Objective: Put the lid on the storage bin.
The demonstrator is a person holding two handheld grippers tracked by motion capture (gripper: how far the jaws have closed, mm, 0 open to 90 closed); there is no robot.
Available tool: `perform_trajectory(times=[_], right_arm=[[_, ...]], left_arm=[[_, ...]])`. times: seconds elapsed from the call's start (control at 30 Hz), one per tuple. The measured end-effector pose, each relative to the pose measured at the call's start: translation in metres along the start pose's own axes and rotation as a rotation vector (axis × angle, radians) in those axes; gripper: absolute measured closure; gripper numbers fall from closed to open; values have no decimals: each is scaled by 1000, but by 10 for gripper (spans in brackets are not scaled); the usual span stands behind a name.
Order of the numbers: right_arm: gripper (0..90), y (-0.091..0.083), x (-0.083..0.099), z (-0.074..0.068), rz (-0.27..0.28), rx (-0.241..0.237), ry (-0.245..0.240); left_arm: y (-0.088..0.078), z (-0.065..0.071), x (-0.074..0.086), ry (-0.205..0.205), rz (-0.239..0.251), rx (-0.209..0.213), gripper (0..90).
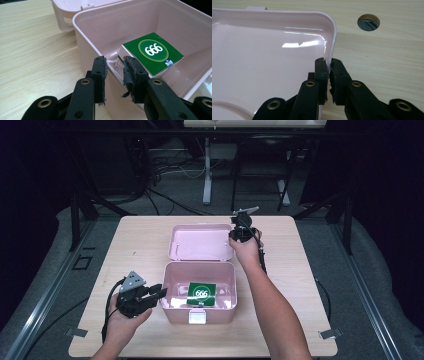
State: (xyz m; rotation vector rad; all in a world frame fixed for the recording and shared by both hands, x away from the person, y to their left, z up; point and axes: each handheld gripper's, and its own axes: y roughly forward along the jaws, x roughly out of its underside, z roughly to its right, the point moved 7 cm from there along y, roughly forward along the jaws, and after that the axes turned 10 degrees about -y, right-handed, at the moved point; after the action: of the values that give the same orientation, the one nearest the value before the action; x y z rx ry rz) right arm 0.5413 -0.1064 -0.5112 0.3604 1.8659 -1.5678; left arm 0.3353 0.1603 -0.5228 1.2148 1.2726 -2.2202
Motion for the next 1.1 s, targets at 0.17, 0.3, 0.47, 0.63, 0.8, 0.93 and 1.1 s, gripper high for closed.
perform_trajectory(times=[0.17,0.3,0.47,0.63,0.8,0.93,1.1], right_arm=[[856,-11,-4,-1,40,7,-12],[860,-21,-7,-2,76,-2,-9],[864,-34,-10,-4,115,7,-37],[866,-48,-11,-7,150,11,-66],[870,-59,-11,-9,175,5,-81],[871,-67,-11,-10,202,-2,-92],[871,-76,-7,-11,232,-12,-92]], left_arm=[[0,0,0,-1,0,0,708],[0,0,0,-1,2,-1,709],[0,0,0,-2,2,-3,709],[1,1,0,-3,3,-6,710],[1,1,0,-7,5,-6,711],[1,1,0,-8,6,-6,710],[1,1,0,-7,4,-5,714]])
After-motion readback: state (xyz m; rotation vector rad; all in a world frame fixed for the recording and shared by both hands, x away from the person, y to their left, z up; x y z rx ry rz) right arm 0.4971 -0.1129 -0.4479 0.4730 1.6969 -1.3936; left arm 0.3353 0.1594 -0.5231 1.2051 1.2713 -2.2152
